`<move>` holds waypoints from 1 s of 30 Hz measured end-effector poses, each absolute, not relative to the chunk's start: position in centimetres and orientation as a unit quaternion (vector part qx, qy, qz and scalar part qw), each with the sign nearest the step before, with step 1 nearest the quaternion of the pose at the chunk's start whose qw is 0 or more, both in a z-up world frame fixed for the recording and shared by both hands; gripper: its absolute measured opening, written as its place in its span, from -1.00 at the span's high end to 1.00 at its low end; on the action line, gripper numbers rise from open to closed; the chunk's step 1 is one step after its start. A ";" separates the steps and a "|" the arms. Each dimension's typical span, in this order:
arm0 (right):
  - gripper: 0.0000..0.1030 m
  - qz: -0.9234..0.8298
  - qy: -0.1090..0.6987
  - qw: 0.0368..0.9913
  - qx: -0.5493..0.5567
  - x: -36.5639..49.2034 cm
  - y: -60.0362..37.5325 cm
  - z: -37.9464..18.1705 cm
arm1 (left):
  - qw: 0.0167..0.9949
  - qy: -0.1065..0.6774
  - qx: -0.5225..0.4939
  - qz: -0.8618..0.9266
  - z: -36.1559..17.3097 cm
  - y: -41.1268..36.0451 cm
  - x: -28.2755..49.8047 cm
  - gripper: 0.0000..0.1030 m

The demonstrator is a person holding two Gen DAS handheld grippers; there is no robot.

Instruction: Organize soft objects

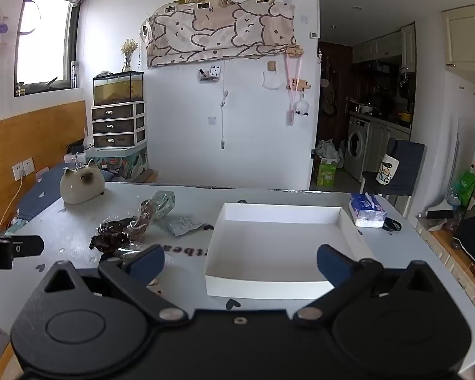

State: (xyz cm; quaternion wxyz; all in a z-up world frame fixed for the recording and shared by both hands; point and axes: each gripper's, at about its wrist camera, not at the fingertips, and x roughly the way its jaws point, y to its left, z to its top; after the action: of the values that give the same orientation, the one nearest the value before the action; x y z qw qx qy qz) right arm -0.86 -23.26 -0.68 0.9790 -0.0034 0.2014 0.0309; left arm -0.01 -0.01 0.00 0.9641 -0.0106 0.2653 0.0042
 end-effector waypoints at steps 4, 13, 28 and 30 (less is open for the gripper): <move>-1.00 0.032 0.205 0.978 -0.002 -0.9 -23.3 -0.7 | 0.964 0.266 -0.011 0.002 0.0 -0.1 0.0 -1.00; -1.00 0.031 0.203 0.979 -0.002 -0.9 -23.3 -0.7 | 0.963 0.268 -0.011 0.000 0.0 0.1 0.0 -1.00; -1.00 0.035 0.202 0.979 -0.003 -0.7 -23.4 -0.8 | 0.964 0.267 -0.014 0.003 0.2 0.3 -0.1 -1.00; -1.00 0.035 0.203 0.979 -0.003 -0.7 -23.3 -0.8 | 0.964 0.266 -0.014 0.002 0.2 0.3 -0.1 -1.00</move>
State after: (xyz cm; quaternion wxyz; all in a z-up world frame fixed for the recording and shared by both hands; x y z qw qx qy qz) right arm -0.73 -23.33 -0.76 0.9786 -0.0030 0.2026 0.0349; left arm -0.13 0.34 0.21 0.9638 -0.0139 0.2663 0.0020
